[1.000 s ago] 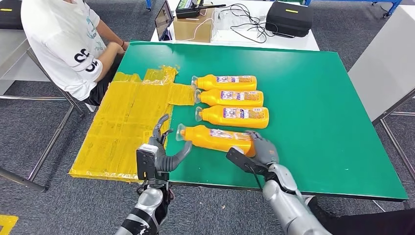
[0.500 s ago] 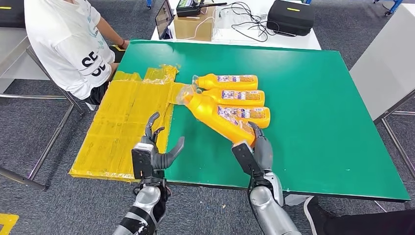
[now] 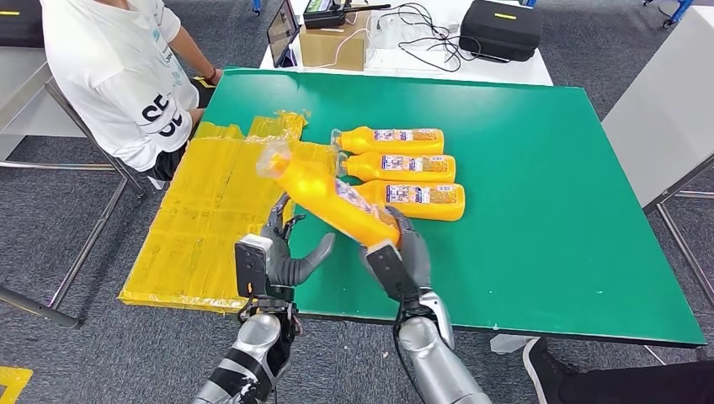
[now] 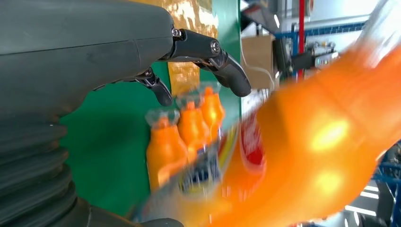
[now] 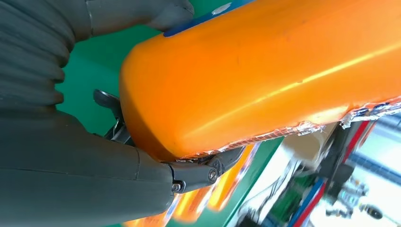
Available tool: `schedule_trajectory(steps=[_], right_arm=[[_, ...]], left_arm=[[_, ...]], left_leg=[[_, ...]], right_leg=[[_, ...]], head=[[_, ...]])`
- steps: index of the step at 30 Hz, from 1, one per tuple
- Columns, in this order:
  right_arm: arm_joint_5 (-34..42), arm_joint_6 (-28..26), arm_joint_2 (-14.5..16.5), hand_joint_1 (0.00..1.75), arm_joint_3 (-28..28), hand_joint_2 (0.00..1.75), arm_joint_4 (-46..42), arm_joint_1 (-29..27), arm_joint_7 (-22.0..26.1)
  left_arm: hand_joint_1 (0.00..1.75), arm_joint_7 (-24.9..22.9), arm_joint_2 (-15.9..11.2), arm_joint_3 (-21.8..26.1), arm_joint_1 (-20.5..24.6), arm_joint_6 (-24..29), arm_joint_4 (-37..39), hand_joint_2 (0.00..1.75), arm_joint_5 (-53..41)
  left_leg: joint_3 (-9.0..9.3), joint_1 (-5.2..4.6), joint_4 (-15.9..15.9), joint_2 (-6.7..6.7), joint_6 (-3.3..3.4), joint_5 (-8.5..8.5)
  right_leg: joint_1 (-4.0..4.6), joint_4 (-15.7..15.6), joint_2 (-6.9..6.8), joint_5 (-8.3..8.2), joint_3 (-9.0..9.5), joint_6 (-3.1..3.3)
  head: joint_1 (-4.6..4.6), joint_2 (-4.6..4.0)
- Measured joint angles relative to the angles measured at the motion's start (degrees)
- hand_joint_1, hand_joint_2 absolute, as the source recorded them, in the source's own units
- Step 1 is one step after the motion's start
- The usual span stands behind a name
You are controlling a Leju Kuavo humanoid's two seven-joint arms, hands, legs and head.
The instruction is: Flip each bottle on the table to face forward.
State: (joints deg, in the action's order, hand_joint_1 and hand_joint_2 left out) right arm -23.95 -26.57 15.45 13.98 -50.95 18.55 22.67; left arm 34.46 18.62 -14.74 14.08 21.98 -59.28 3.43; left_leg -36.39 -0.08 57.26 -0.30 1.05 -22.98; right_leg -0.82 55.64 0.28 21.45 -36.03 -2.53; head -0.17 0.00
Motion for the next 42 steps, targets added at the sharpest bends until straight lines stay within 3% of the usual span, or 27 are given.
schedule_trajectory(steps=[9, 23, 24, 27, 28, 31, 38, 42], right_arm=[[2.44, 3.4, 2.52, 1.75, 4.17, 1.75, 3.57, 0.96, 0.84], [3.48, 7.06, 3.38, 1.75, 8.47, 1.75, 7.2, 1.64, 0.91], [3.51, 7.2, 3.45, 1.69, 9.01, 1.75, 7.65, 1.64, 0.89], [3.57, 7.35, 3.44, 0.76, 10.16, 1.75, 8.61, 1.69, 0.79], [3.63, 7.38, 3.4, 0.38, 10.4, 1.75, 8.8, 1.72, 0.76], [3.77, 7.39, 3.16, 0.0, 11.33, 1.75, 9.22, 1.74, 0.63], [4.9, 6.85, 2.71, 0.0, 12.62, 1.75, 9.51, 1.74, 0.36], [6.67, 6.11, 2.47, 0.0, 12.62, 1.75, 9.09, 1.37, 0.96]], left_arm=[[0.0, -0.8, 0.29, -1.06, 1.19, -2.76, 0.56, 1.75, 2.58], [0.0, -0.72, 0.31, -1.88, 1.36, -2.92, 1.29, 1.75, 3.56], [0.43, -0.65, 0.31, -1.87, 1.35, -2.92, 1.43, 1.75, 3.79], [1.74, -0.44, 0.3, -1.82, 1.19, -3.09, 1.66, 1.75, 4.35], [1.75, -0.35, 0.28, -1.79, 1.14, -3.19, 1.66, 1.75, 4.41], [1.75, -0.2, 0.26, -1.56, 1.12, -3.37, 1.66, 1.75, 4.63], [1.75, 0.61, 0.25, -1.05, 1.11, -2.51, 1.66, 1.75, 5.07], [1.75, 2.28, 0.04, -0.86, 1.42, 0.93, 1.65, 1.75, 3.25]], left_leg=[[-0.02, 0.0, 0.0, 0.0, 0.0, 0.0], [-0.03, 0.0, 0.0, 0.0, 0.0, 0.0], [-0.03, 0.0, 0.0, 0.0, 0.0, 0.0], [-0.03, 0.0, 0.0, 0.01, 0.0, 0.0], [-0.03, 0.0, 0.0, 0.02, 0.0, 0.0], [-0.04, 0.0, 0.0, 0.0, 0.0, 0.0], [-0.04, -0.01, 0.01, 0.01, 0.0, 0.0], [-0.04, 0.0, 0.0, 0.01, 0.0, 0.0]], right_leg=[[-0.01, 0.0, 0.0, 0.0, -0.02, 0.0], [0.0, 0.0, 0.0, 0.0, -0.03, 0.01], [0.0, 0.0, 0.0, 0.01, -0.03, 0.01], [0.0, 0.0, 0.0, 0.01, -0.04, 0.01], [0.0, 0.0, 0.0, 0.01, -0.05, 0.01], [-0.01, 0.0, 0.0, 0.01, -0.05, 0.01], [-0.01, 0.0, 0.0, 0.0, -0.05, 0.0], [0.0, 0.0, 0.0, 0.0, -0.06, 0.01]], head=[[0.0, 0.0], [0.01, 0.01], [0.01, 0.0], [0.01, 0.0], [0.0, 0.0], [0.01, 0.01], [0.01, 0.0], [0.01, 0.02]])
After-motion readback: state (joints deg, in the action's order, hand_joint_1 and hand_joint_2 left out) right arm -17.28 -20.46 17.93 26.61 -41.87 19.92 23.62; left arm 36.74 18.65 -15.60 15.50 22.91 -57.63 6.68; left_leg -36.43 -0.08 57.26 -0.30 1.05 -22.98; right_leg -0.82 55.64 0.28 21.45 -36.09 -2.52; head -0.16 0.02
